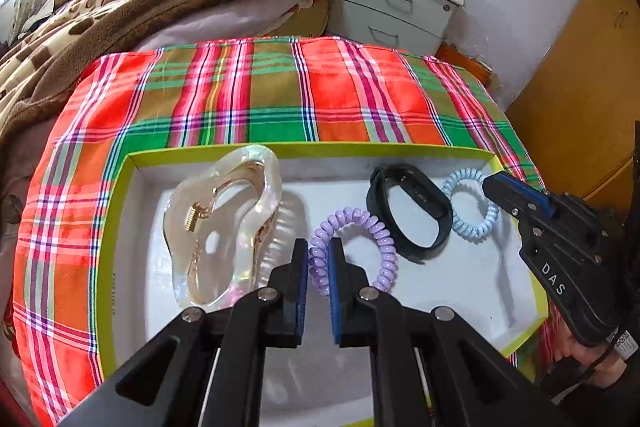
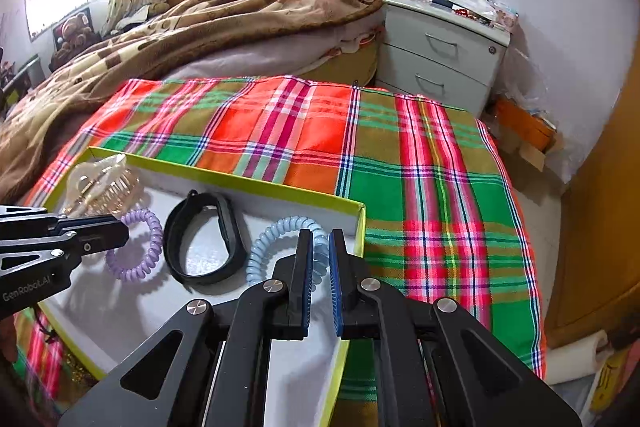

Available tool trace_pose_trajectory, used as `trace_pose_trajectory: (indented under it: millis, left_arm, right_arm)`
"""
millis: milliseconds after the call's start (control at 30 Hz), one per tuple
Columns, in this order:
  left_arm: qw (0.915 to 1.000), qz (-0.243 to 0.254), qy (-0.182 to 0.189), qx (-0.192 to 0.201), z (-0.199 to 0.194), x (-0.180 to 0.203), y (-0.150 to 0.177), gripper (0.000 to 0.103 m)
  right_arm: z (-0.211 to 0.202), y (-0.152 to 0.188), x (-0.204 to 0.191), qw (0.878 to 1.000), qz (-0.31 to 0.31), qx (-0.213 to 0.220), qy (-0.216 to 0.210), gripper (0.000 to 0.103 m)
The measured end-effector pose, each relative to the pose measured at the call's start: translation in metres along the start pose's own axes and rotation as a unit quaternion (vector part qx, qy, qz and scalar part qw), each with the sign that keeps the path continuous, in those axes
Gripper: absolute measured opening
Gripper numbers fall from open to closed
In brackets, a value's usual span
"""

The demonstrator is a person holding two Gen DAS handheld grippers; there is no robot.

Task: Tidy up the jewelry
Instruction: 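Carry the lavender tie into the box with the left tool while the right tool places the blue tie, then move both open tools back toward the remaining jewelry beside the box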

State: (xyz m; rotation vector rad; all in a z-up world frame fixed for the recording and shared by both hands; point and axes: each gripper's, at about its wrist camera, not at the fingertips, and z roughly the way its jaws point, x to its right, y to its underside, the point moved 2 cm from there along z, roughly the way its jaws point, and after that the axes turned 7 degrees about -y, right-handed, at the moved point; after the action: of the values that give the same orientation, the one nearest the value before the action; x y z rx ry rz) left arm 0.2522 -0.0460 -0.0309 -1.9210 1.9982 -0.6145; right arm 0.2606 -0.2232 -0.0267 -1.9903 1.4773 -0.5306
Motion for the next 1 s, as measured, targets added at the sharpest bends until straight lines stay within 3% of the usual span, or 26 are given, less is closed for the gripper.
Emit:
trace_pose_trajectory:
  millis: [133,267,400,667,767,833,1000]
  left_arm:
    - [1.0,0.006,-0.003,0.0,0.0,0.002,0.001,0.012]
    - [1.0,0.006,-0.007,0.0,0.0,0.003,0.001,0.025]
    - [0.9999,0.005,-0.01,0.0,-0.003,0.003,0.003,0.025]
    - [0.9997,0.008,0.004,0.022,-0.025,0.005,0.009,0.031]
    - [0.9994,0.011,0.012,0.032,-0.038,0.005,0.016,0.041]
    - [0.9992,0.01,0.021,0.033,-0.044,0.004,0.02,0.043]
    - [0.9983,0.009,0.035,0.046,-0.065,0.001,0.04,0.043]
  right_arm:
    - [0.002,-0.001,0.002,1.0,0.0,-0.003,0.004,0.008]
    - [0.001,-0.001,0.002,1.0,-0.003,-0.003,0.009,0.009]
    - [-0.002,-0.002,0.002,1.0,0.0,0.003,0.011,0.009]
    - [-0.022,0.0,-0.001,1.0,0.004,0.027,0.011,0.015]
    - [-0.032,0.002,-0.002,0.999,0.005,0.036,0.01,0.016]
    - [-0.042,0.004,-0.004,0.999,0.006,0.045,0.003,0.017]
    - [-0.072,0.019,-0.009,0.997,0.014,0.065,-0.03,0.032]
